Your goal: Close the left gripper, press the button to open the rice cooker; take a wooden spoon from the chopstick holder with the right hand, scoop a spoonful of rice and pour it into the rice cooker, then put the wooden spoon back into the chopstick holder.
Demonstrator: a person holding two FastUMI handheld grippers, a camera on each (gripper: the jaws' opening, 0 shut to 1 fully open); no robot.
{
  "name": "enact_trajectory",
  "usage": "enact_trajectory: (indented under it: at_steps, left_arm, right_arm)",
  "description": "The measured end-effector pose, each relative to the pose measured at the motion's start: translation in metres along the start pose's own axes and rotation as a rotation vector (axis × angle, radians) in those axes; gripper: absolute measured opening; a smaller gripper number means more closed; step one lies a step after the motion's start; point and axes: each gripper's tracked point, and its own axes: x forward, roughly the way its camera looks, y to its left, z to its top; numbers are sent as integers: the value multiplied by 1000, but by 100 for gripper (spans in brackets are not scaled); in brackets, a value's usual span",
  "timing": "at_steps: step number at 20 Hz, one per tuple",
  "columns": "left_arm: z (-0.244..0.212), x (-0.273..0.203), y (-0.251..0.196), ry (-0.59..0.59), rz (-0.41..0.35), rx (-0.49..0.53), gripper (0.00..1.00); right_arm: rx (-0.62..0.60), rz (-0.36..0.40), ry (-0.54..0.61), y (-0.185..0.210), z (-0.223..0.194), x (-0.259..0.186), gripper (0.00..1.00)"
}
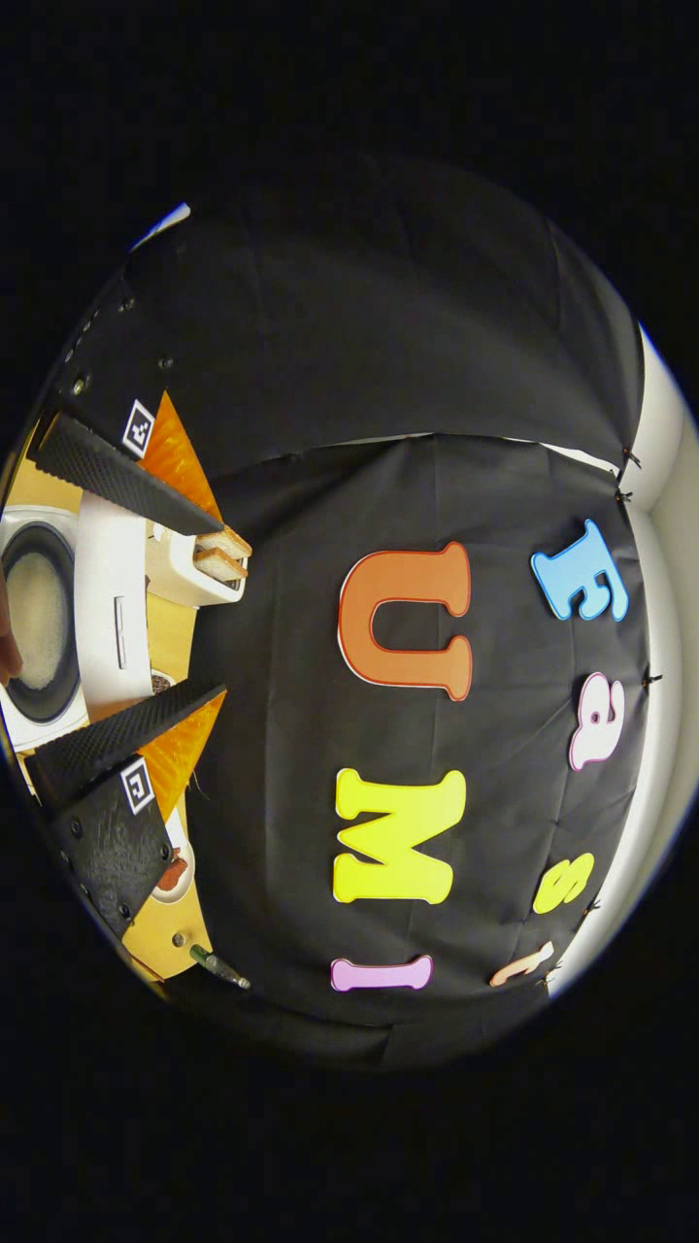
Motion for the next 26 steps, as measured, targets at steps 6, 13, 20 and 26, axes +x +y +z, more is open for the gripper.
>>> enact_trajectory:
  at_steps: [6,13,20,26]
  left_arm:
    - [-47,-44,-7,34,-39,-9,96]
    - [-131,-79,-18,150,-85,-30,96]
    - [-188,-97,-17,243,-85,-18,96]
    - [-209,-111,-21,307,-84,31,96]
  right_arm:
    - [23,3,38,2,-13,-9,98]
    - [41,10,62,15,-23,-12,99]
    - [-1,12,58,36,-13,-29,99]
    - [-36,32,45,52,-5,-33,94]
